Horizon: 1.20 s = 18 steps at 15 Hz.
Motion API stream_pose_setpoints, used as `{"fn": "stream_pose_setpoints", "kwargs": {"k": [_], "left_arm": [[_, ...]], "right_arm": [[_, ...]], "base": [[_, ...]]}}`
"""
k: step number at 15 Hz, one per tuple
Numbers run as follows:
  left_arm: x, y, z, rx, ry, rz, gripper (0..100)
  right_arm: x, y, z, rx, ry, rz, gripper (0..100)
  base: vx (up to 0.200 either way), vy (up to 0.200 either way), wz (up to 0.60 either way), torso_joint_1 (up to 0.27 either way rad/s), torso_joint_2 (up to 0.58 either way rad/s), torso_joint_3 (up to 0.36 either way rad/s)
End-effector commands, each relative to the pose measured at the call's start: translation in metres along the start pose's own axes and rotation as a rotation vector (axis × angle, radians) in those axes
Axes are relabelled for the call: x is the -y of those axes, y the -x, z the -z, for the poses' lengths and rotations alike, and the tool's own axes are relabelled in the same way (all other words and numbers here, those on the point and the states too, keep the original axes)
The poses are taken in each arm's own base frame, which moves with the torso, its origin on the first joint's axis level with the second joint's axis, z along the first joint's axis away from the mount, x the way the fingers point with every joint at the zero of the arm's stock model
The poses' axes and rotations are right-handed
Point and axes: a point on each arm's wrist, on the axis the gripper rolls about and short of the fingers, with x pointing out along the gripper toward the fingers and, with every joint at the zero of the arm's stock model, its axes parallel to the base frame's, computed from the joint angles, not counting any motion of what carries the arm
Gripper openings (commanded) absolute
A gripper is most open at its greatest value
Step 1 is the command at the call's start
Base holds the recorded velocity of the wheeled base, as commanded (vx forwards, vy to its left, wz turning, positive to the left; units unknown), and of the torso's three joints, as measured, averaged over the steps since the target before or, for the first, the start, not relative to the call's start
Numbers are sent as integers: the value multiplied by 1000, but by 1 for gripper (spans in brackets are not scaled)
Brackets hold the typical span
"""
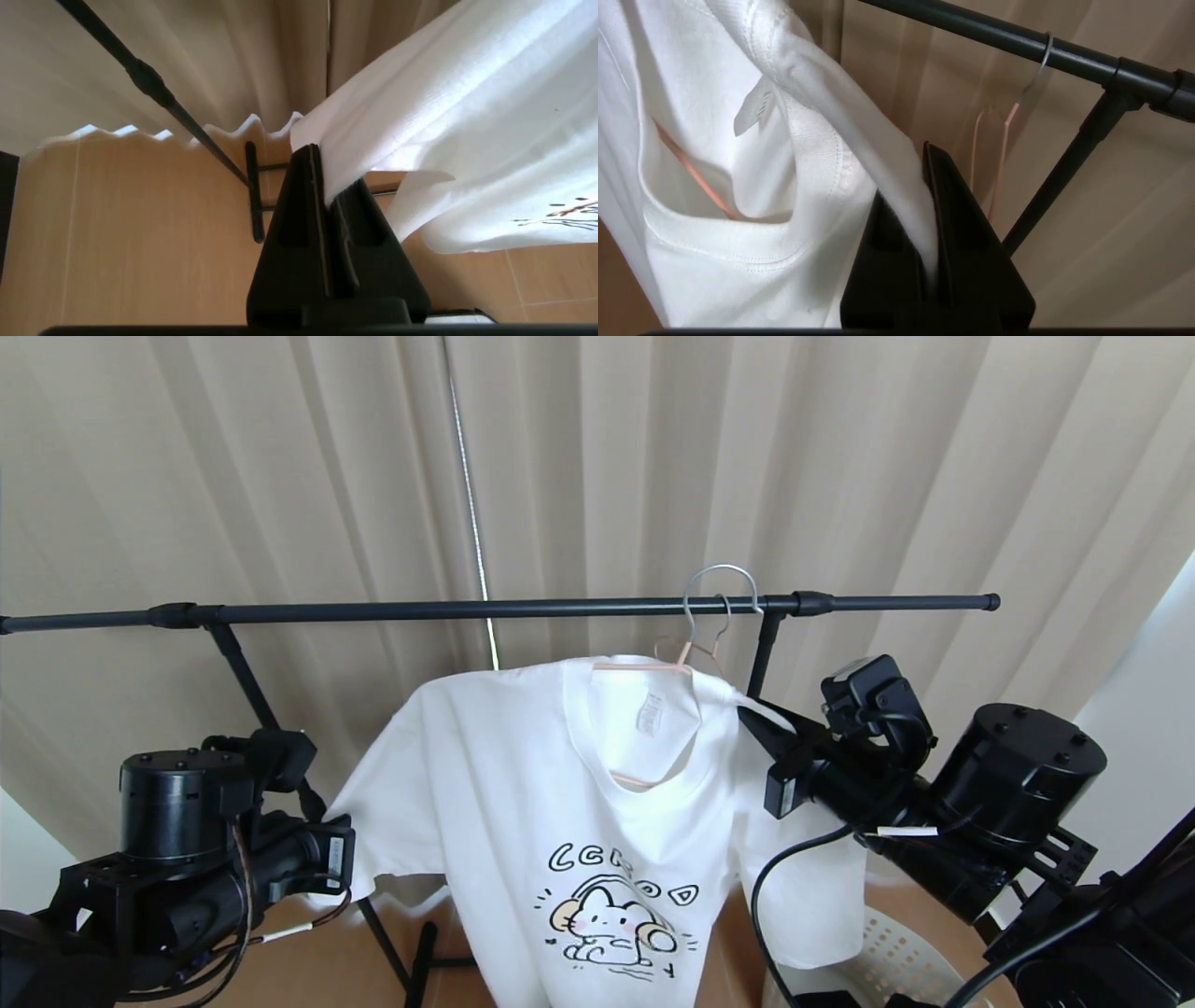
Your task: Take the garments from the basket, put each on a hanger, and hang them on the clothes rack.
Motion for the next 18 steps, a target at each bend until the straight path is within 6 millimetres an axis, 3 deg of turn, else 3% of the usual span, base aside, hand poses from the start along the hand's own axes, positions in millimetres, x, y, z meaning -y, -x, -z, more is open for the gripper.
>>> {"fn": "stream_pose_setpoints", "kwargs": {"k": [1, 13, 14, 18], "left_arm": [[0, 1, 1, -3, -1, -1, 0], [0, 2, 5, -3, 10, 2, 0], [0, 4, 7, 3, 9, 5, 100], [4, 19, -1, 95, 7, 42, 100]], "right_arm": [[0, 0, -1, 4, 0, 0, 0], [2, 0, -2, 6, 0, 7, 0], [2, 0, -2, 6, 0, 7, 0], [2, 0, 1, -3, 0, 5, 0]], "base": [[0, 0, 0, 0, 0, 0], [0, 0, 0, 0, 0, 0], [0, 0, 0, 0, 0, 0], [0, 0, 0, 0, 0, 0]]}}
